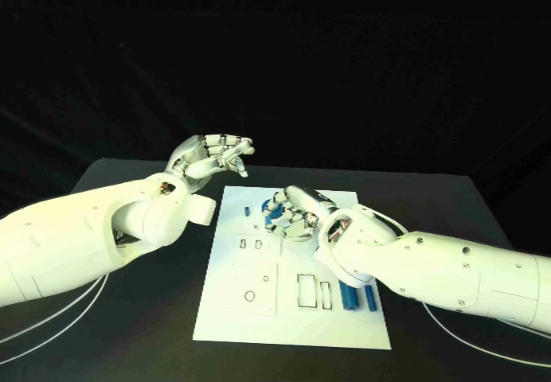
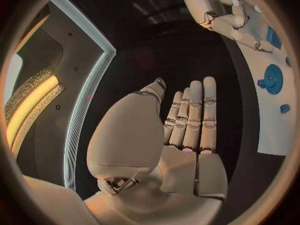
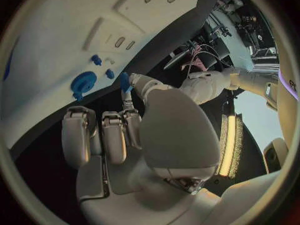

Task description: Assemble the parts on the task board

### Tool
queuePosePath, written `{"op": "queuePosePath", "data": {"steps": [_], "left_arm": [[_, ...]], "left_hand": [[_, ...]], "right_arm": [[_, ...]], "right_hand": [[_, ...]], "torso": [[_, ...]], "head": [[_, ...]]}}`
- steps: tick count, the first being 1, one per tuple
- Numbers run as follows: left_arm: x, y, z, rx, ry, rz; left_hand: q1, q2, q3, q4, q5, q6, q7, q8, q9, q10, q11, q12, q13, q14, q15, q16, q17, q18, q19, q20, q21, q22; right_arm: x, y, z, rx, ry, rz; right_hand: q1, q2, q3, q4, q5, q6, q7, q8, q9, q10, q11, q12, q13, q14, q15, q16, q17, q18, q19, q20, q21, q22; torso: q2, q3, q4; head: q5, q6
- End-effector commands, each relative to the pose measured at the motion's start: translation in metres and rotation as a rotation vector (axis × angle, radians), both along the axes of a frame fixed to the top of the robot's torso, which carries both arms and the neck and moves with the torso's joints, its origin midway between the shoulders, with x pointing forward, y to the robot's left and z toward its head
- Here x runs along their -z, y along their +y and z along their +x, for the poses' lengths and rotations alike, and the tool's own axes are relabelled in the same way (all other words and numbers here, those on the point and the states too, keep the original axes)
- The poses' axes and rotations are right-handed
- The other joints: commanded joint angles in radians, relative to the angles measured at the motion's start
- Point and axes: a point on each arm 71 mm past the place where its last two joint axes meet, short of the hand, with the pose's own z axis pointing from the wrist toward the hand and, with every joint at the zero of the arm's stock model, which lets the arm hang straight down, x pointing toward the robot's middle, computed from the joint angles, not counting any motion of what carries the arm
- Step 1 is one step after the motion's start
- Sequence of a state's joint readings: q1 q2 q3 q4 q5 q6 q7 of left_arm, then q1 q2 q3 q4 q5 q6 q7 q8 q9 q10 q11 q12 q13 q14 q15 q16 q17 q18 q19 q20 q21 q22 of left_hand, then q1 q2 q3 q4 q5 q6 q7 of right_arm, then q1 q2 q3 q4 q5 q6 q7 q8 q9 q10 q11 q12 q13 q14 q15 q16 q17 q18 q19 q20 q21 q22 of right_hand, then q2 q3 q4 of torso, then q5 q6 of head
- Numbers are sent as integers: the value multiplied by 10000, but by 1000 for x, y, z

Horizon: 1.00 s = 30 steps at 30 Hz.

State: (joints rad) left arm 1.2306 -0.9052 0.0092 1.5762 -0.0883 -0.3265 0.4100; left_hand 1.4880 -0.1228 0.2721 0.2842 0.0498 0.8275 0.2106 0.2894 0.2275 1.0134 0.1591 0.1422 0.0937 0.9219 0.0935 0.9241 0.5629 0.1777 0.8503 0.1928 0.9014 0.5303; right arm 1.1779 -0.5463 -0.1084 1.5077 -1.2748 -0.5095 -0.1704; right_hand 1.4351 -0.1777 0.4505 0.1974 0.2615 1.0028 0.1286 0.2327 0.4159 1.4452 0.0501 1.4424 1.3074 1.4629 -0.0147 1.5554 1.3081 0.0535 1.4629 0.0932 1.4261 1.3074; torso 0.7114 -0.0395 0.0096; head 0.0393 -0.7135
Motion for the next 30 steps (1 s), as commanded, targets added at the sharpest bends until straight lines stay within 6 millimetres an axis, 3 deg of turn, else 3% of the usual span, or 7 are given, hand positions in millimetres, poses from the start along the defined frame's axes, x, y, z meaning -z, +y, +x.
{"op": "queuePosePath", "data": {"steps": [1,13,30], "left_arm": [[-1,-2,0,119,-60,-105],[-1,-4,0,156,-45,-111],[-1,-3,1,152,-27,-101]], "left_hand": [[-48,-56,23,18,2,-70,124,42,16,-38,28,49,15,-62,31,40,-13,46,-74,0,61,14],[-48,-56,23,18,2,-70,124,42,16,-38,28,49,15,-62,31,40,-13,46,-74,0,61,14],[-48,-56,23,18,2,-70,124,42,16,-38,28,49,15,-62,31,40,-13,46,-74,0,61,14]], "right_arm": [[8,3,-1,80,288,-449],[33,15,-11,46,603,-1095],[40,18,-16,-27,610,-1233]], "right_hand": [[-47,22,50,2,19,-23,-13,35,71,-4,-39,-45,997,992,-66,37,2247,-110,63,-61,-59,1327],[-86,-3,48,-6,14,-41,-8,42,78,-20,-34,-63,978,990,-65,34,2236,-106,52,-63,-76,1315],[-111,-21,48,-15,12,-49,-7,51,85,-17,-34,-60,984,989,-63,32,2233,-103,46,-63,-87,1308]], "torso": [[13,8,-13],[16,21,-16],[7,21,-15]], "head": [[25,-39],[83,-153],[94,-228]]}}
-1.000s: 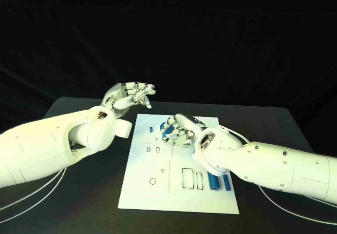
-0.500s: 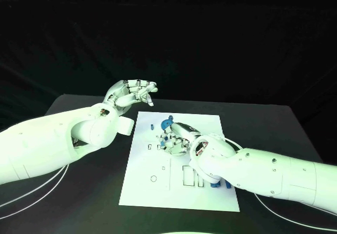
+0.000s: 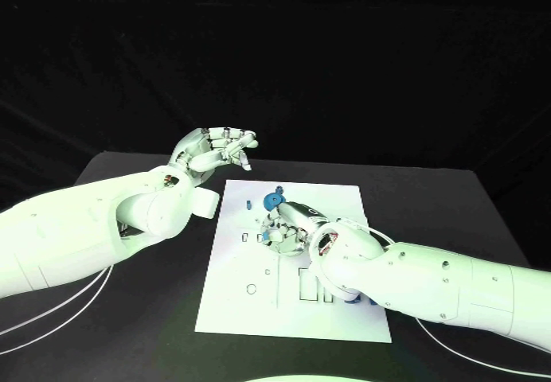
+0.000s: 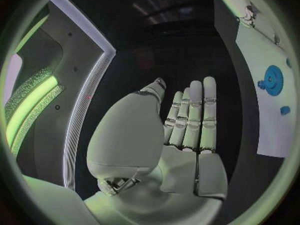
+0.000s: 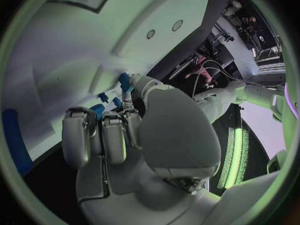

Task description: Assemble the parts on the task board

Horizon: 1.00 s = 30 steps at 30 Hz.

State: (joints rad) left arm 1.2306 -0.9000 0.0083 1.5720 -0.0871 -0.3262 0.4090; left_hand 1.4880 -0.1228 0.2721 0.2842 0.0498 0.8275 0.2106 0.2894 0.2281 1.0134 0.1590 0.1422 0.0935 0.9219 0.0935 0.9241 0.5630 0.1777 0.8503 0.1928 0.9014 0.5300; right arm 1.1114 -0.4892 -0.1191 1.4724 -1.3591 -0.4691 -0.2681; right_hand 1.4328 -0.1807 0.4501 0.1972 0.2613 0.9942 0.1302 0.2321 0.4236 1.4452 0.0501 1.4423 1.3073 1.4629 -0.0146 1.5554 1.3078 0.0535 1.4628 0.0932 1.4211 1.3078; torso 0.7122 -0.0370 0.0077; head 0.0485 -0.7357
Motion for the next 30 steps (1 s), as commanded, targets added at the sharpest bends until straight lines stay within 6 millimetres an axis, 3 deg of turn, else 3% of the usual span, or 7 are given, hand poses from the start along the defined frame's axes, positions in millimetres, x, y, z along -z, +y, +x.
{"op": "queuePosePath", "data": {"steps": [1,13,30], "left_arm": [[-1,-2,0,140,-49,-95],[-1,0,0,112,-37,-78],[-1,1,1,112,-18,-68]], "left_hand": [[-48,-56,23,19,2,-70,124,42,11,-38,28,49,17,-62,31,40,-14,46,-74,0,61,16],[-48,-56,23,19,2,-70,124,42,11,-38,28,49,17,-62,31,40,-14,46,-74,0,61,16],[-48,-56,23,19,2,-70,124,42,11,-38,28,49,17,-62,31,40,-14,46,-74,0,61,16]], "right_arm": [[2,1,-1,-108,-24,-241],[3,0,-1,-112,-31,-258],[2,1,0,-77,-235,-52]], "right_hand": [[-89,8,51,-13,14,36,-23,57,8,-17,-34,-60,984,989,-64,32,2236,-103,46,-64,-37,1304],[-285,-130,66,-52,15,-174,36,22,9,-85,10,-129,916,986,-36,27,2224,-99,32,-51,-70,1291],[-571,-420,206,-169,14,-856,297,-291,-138,-380,235,-398,629,979,152,16,2195,-76,-31,100,-196,1227]], "torso": [[-6,-4,2],[-4,-12,6],[1,-4,0]], "head": [[2,-5],[-11,12],[-58,26]]}}
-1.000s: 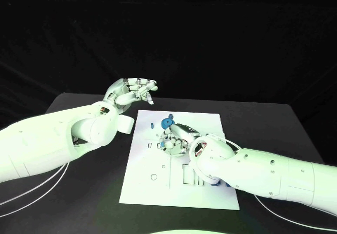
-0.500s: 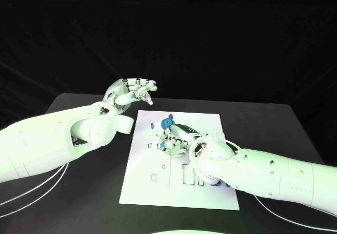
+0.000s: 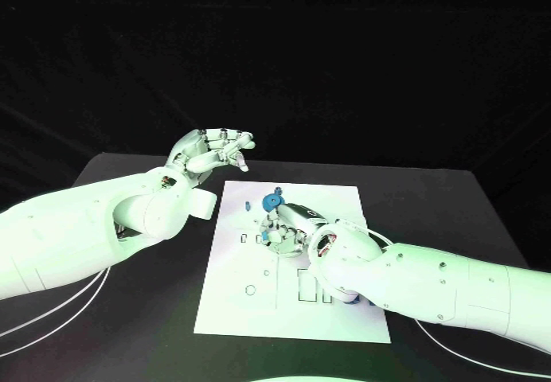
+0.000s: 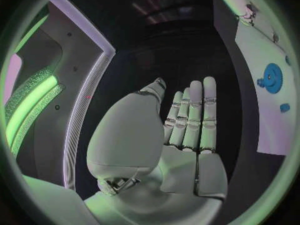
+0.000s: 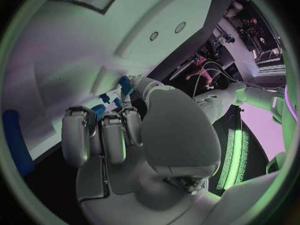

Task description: Assemble the parts on the task board

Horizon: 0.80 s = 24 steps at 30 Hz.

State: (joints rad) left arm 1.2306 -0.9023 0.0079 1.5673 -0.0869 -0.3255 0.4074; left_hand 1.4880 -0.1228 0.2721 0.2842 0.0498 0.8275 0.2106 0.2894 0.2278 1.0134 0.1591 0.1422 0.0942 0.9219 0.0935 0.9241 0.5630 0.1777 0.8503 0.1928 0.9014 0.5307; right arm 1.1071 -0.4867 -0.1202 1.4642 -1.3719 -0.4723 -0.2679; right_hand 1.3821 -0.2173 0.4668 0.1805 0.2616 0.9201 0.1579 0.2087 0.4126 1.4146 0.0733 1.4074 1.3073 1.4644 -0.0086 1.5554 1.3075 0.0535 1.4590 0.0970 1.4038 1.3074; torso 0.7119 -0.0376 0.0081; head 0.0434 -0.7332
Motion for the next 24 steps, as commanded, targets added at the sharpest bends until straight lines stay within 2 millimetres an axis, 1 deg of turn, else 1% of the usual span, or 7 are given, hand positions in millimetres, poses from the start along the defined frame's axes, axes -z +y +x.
{"op": "queuePosePath", "data": {"steps": [1,4,16,20,21,23,24], "left_arm": [[-1,-2,0,169,-37,-94],[-1,-1,0,165,-34,-91],[0,-1,0,155,0,-53],[2,0,1,292,200,199],[3,0,1,349,276,335],[6,0,2,460,524,871],[8,0,2,542,692,1188]], "left_hand": [[-48,-56,23,18,2,-70,124,42,14,-39,28,49,10,-61,31,40,-14,46,-74,0,61,10],[-48,-56,23,18,2,-70,124,42,14,-39,28,49,10,-61,31,40,-14,46,-74,0,61,10],[-72,-57,6,18,2,-70,116,54,28,-36,24,67,20,-62,30,62,-23,49,-121,6,122,45],[-79,-61,-1,19,2,-85,113,49,29,-15,18,84,29,-51,26,75,-24,51,-130,7,143,56],[-106,-67,-18,28,2,-110,105,40,30,27,5,117,46,-29,19,98,-23,54,-137,5,172,71],[-291,-89,-141,37,4,-186,22,44,49,296,-85,397,187,137,-51,288,44,67,-116,-28,313,142],[-511,-72,-290,26,-4,-216,-35,128,104,476,-191,773,399,421,-132,618,192,71,-10,-91,526,246]], "right_arm": [[-1,1,-1,-87,-158,26],[-1,1,-1,-87,-177,34],[-5,-1,-5,-6,-531,375],[-10,-5,-9,-18,-768,674],[-12,-7,-10,-38,-820,772],[-18,-12,-11,-177,-903,1075],[-22,-15,-12,-290,-912,1262]], "right_hand": [[-112,-85,37,10,11,-197,48,-106,-53,-69,28,-39,641,963,113,14,2192,-76,9,80,-24,1234],[-247,-135,33,72,9,-362,107,-216,-110,-109,85,-71,602,965,165,17,2200,-71,-2,130,-50,1223],[-403,-314,-97,161,2,-525,150,-338,-175,-186,134,-126,539,961,215,14,2192,-61,-18,189,-90,1208],[-439,-389,-230,199,1,-618,165,-407,-207,-203,151,-134,527,960,232,12,2186,-54,-31,208,-118,1193],[-471,-329,-687,205,-1302,-777,173,-517,-241,-202,177,-122,529,956,256,9,2175,-56,-33,229,-126,1197],[-308,-226,-983,226,-1316,-787,208,-564,-259,-226,200,-137,511,953,274,5,2163,-50,-38,253,-151,1190],[-207,-154,-1207,271,-1290,-789,219,-596,-271,-249,211,-153,491,944,287,-8,2125,-36,-66,267,-206,1157]], "torso": [[2,1,-1],[0,3,2],[2,-4,7],[-19,7,-2],[-24,7,-7],[-43,6,-23],[-52,4,-28]], "head": [[-10,5],[-20,5],[-5,14],[-4,27],[-5,33],[2,47],[7,53]]}}
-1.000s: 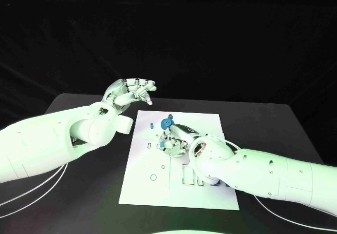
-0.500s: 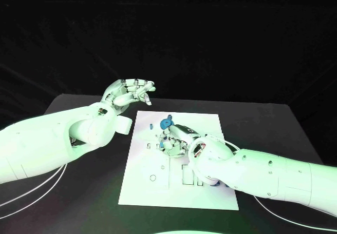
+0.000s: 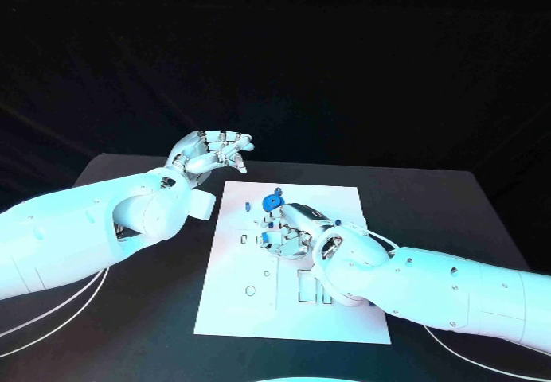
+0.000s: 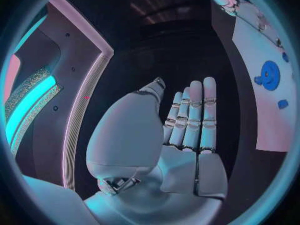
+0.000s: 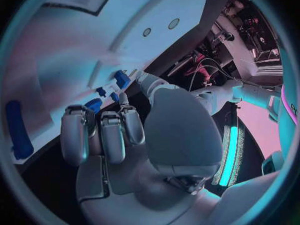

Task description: Assemble the parts on the task board

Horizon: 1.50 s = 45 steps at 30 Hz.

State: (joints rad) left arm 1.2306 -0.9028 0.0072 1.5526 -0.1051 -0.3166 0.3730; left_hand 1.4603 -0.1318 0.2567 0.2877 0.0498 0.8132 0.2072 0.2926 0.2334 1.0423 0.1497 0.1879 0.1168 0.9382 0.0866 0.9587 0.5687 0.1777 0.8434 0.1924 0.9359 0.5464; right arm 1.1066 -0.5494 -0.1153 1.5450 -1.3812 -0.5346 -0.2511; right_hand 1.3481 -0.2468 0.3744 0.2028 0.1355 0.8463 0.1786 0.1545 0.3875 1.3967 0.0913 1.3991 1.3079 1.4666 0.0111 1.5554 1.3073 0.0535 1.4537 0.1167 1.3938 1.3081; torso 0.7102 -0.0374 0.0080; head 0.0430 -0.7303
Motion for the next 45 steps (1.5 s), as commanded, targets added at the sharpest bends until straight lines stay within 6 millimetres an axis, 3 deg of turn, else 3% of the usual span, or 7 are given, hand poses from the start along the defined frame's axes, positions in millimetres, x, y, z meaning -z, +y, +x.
{"op": "queuePosePath", "data": {"steps": [1,4,7,10,15,29,45], "left_arm": [[7,-4,-1,649,689,1253],[16,-3,-1,1205,1329,2664],[25,-2,-1,1860,1738,4269],[31,-1,-1,2218,2094,5532],[39,-3,-2,2619,2706,7548],[47,-19,1,3688,3379,11256],[58,-42,16,4145,3673,12098]], "left_hand": [[-399,63,-247,-5,22,-82,-21,239,129,263,-124,731,428,447,-112,574,292,67,148,-142,380,189],[-565,348,-378,-5,7,-225,-116,1326,685,-366,-340,3810,2480,1115,-292,1881,1303,77,297,-306,1251,646],[-764,411,-309,46,39,192,-509,2380,1219,-409,-675,6297,4073,3544,-645,3953,4639,-226,1767,-586,2621,2498],[-1088,451,-250,39,10,182,-664,2969,1608,-631,-816,7584,4934,4343,-770,4631,5998,-419,2561,-727,3288,3541],[-1632,520,-165,60,8,370,-961,3633,2134,1035,-1092,9937,7790,5448,-1030,5449,7963,-775,4009,-976,4358,5426],[-3075,451,-424,83,10,368,-1059,3997,2624,1130,-1175,10145,8081,5549,-1114,5470,8136,-813,4145,-1083,4481,5629],[-3354,544,-596,70,16,256,-1064,4086,2801,949,-1178,9997,7882,5496,-1120,5412,8038,-803,4092,-1088,4444,5571]], "right_arm": [[-16,-5,-1,-451,-490,869],[-29,-18,0,-797,-266,1405],[-41,-35,3,-806,177,1874],[-50,-52,6,-605,527,2148],[-60,-89,16,347,1359,2772],[-65,-151,45,2183,1941,2780],[-65,-161,49,2560,1713,2337]], "right_hand": [[175,175,-338,62,-21,-41,12,-59,-22,-92,34,-88,464,902,92,-34,2047,-6,-85,74,-223,1062],[409,305,-381,67,157,308,-57,214,88,-470,-23,-409,99,797,50,-178,1665,180,-553,53,-977,510],[576,301,-347,36,345,227,-75,464,202,-999,-45,-853,-407,639,19,-416,1128,373,-1094,18,-1881,-128],[579,295,-345,55,484,180,-78,595,264,-1091,-47,-916,-491,614,14,-462,1051,389,-1146,13,-2006,-203],[599,284,-308,78,849,70,-82,807,363,-1136,-55,-932,-544,622,3,-475,1058,389,-1125,0,-2066,-221],[533,286,-312,146,961,-78,-68,883,396,-1190,-43,-974,-621,629,12,-474,1077,385,-1102,1,-2090,-223],[580,222,-322,120,949,-91,-88,950,415,-1167,-63,-974,-643,632,-2,-484,1066,384,-1076,-6,-2095,-217]], "torso": [[-40,-2,-30],[-86,22,-60],[-187,40,-71],[-266,66,-94],[-373,104,-42],[-520,211,-51],[-497,182,-87]], "head": [[18,29],[34,64],[43,1],[87,-26],[44,-80],[149,-383],[286,-464]]}}
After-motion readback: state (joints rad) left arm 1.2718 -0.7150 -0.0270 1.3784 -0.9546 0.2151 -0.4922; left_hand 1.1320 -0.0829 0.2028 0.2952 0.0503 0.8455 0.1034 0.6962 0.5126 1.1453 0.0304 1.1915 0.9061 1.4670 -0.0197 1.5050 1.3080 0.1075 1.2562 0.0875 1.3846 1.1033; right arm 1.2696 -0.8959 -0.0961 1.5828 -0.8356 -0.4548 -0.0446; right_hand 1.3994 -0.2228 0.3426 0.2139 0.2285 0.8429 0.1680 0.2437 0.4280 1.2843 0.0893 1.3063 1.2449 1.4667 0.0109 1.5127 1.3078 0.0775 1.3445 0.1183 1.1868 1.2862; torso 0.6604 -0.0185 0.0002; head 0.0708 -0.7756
